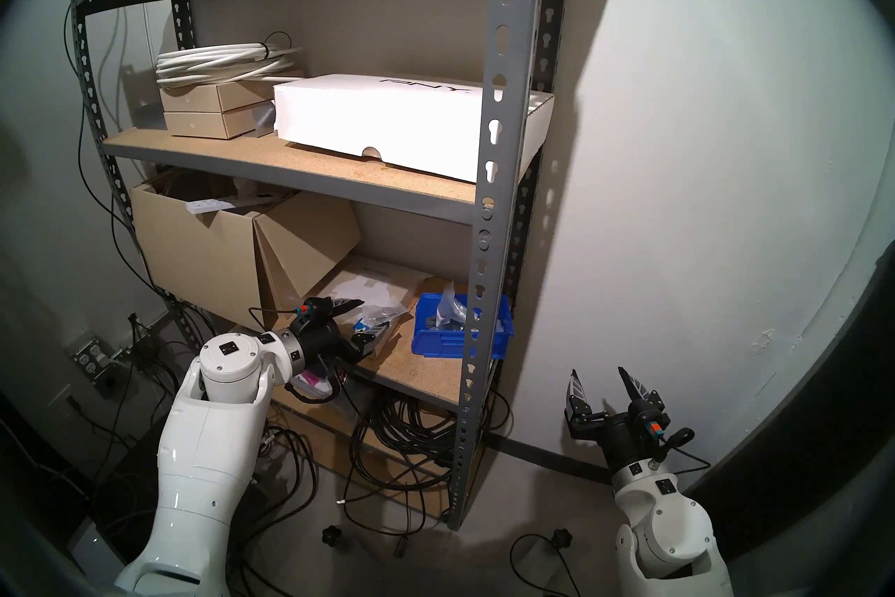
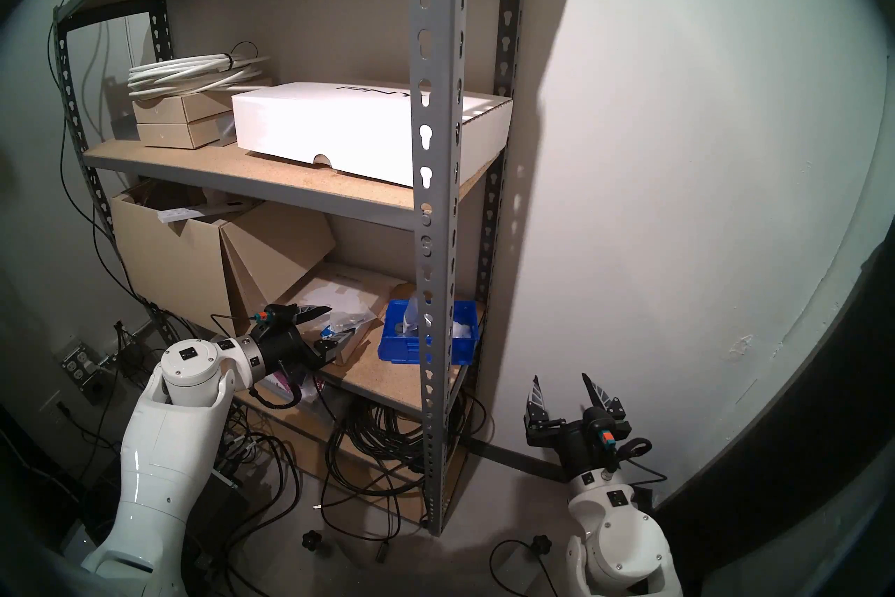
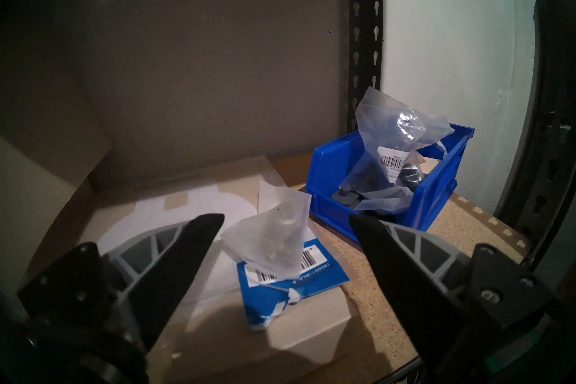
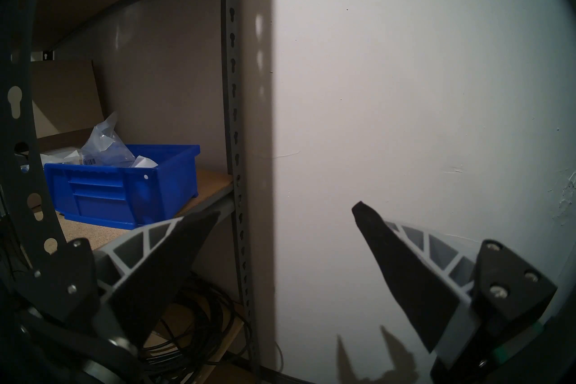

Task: Organize the rack shelf by putting things into a case

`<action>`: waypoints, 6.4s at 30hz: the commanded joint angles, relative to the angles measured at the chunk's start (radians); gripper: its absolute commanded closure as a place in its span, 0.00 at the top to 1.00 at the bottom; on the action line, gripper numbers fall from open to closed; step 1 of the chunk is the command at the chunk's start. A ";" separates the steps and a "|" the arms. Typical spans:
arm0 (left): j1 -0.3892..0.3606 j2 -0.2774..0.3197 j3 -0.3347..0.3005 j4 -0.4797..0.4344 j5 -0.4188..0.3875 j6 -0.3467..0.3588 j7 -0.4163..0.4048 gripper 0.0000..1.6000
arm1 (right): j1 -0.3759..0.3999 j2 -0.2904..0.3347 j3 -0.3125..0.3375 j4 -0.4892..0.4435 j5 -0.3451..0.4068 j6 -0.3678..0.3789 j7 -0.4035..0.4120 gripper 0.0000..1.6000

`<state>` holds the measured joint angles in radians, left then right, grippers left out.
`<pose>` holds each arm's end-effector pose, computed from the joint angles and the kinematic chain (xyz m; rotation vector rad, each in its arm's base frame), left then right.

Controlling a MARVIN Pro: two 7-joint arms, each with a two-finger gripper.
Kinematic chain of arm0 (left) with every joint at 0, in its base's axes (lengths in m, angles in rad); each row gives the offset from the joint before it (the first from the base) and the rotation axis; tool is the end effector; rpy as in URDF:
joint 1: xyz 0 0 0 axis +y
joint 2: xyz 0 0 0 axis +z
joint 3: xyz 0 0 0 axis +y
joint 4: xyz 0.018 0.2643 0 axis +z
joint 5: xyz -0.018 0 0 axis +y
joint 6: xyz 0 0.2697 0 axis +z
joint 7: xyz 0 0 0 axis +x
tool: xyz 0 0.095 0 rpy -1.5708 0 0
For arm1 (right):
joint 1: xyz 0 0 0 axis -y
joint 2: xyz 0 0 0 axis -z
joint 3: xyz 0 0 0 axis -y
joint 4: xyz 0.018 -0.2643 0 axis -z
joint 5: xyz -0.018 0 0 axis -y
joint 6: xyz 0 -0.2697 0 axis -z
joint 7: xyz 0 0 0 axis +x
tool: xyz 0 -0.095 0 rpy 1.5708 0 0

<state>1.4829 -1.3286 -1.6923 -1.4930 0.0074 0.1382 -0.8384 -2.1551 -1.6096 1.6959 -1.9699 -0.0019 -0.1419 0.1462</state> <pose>0.3798 0.0490 -0.2825 2.0671 -0.8248 1.6758 0.2234 -0.0254 -0.3022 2.2677 0.0580 2.1608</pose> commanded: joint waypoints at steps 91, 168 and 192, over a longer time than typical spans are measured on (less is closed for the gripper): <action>0.119 0.006 -0.075 -0.206 -0.138 0.031 -0.110 0.00 | 0.003 0.000 0.000 -0.021 0.000 -0.004 0.000 1.00; -0.200 0.010 0.195 0.067 0.001 0.054 -0.239 0.00 | 0.002 0.000 0.000 -0.021 0.000 -0.004 0.000 1.00; -0.299 -0.003 0.252 0.120 0.031 0.063 -0.251 0.00 | 0.002 0.000 0.000 -0.021 0.000 -0.004 0.000 1.00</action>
<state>1.2213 -1.3320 -1.4347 -1.3763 0.0460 0.2005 -1.0794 -2.1551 -1.6096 1.6959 -1.9699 -0.0019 -0.1419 0.1462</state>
